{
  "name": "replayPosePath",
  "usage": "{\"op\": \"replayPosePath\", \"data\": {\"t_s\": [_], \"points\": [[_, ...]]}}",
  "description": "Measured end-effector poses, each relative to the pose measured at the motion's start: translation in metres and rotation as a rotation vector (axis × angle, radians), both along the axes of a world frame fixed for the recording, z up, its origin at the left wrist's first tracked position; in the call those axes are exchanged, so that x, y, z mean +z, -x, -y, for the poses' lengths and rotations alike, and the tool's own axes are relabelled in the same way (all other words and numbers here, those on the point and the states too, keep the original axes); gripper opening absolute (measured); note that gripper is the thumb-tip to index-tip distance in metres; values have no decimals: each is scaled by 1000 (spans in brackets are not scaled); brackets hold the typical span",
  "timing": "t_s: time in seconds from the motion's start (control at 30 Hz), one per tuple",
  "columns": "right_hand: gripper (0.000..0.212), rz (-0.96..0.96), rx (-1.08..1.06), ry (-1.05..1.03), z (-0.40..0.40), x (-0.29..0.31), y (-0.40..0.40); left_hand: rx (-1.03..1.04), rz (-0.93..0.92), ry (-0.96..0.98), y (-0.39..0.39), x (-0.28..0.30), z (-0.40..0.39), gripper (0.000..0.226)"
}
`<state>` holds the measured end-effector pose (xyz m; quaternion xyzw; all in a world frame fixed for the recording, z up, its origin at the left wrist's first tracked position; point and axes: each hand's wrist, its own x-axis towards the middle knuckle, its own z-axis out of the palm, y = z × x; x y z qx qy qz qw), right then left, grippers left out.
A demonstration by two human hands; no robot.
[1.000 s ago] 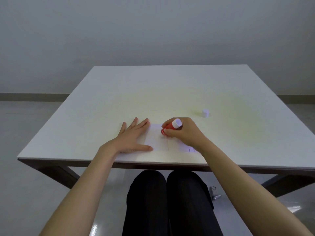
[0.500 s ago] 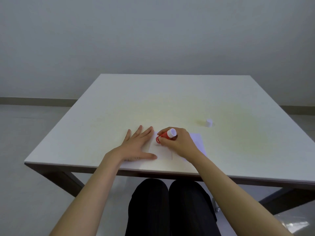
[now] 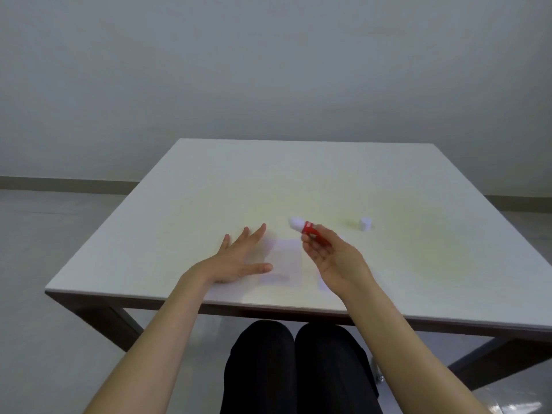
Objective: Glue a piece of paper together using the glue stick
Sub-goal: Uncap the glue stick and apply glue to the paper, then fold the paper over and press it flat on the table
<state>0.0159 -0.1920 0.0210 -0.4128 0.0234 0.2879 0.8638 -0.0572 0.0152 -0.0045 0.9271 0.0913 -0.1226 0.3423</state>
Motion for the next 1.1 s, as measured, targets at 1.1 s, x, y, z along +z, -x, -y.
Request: {"op": "replayPosePath", "data": {"t_s": [1.1], "points": [[16, 702, 105, 769, 9, -8, 31, 595, 535, -39, -65, 20, -18, 25]]}}
